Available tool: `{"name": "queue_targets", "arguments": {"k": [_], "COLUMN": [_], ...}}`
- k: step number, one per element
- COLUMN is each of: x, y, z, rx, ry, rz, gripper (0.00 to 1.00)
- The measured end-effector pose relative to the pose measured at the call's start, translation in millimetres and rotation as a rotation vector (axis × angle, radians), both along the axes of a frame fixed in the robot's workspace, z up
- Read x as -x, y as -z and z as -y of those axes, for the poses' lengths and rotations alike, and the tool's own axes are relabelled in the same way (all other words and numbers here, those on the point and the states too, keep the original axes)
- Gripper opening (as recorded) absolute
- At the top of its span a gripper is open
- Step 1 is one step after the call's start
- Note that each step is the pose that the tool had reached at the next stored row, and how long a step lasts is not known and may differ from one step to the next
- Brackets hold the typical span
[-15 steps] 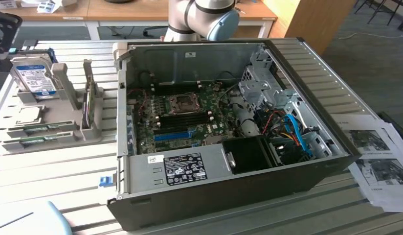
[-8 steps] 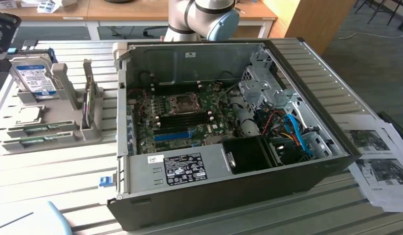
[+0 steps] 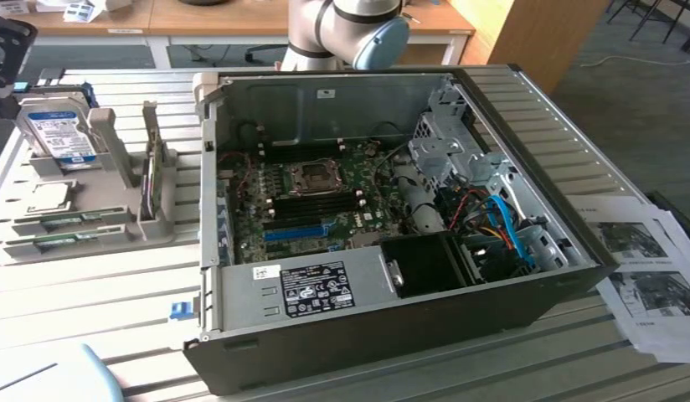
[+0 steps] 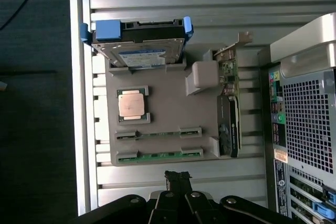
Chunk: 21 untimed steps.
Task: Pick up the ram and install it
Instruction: 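Reach for the ram, then pick up the ram and move it above insertion slot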
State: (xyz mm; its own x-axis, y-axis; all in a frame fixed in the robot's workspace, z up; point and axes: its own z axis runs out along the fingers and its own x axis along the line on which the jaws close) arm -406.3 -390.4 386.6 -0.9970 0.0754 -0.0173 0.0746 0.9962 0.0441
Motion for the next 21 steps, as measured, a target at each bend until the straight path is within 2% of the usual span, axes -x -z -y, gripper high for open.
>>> {"name": "queue_targets", "arguments": {"k": [2,11,21], "x": [0.5,2.1,2.2], "y": [0.1,0.5,0.5], "z": [-3.4,-12.6,-13.2], "rx": [0.0000,-0.0001,0.0000], "ry": [0.000,0.000,0.000], "rz": [0.0001,0.0002,0.0001], "gripper": [0.09,0.09,0.09]}}
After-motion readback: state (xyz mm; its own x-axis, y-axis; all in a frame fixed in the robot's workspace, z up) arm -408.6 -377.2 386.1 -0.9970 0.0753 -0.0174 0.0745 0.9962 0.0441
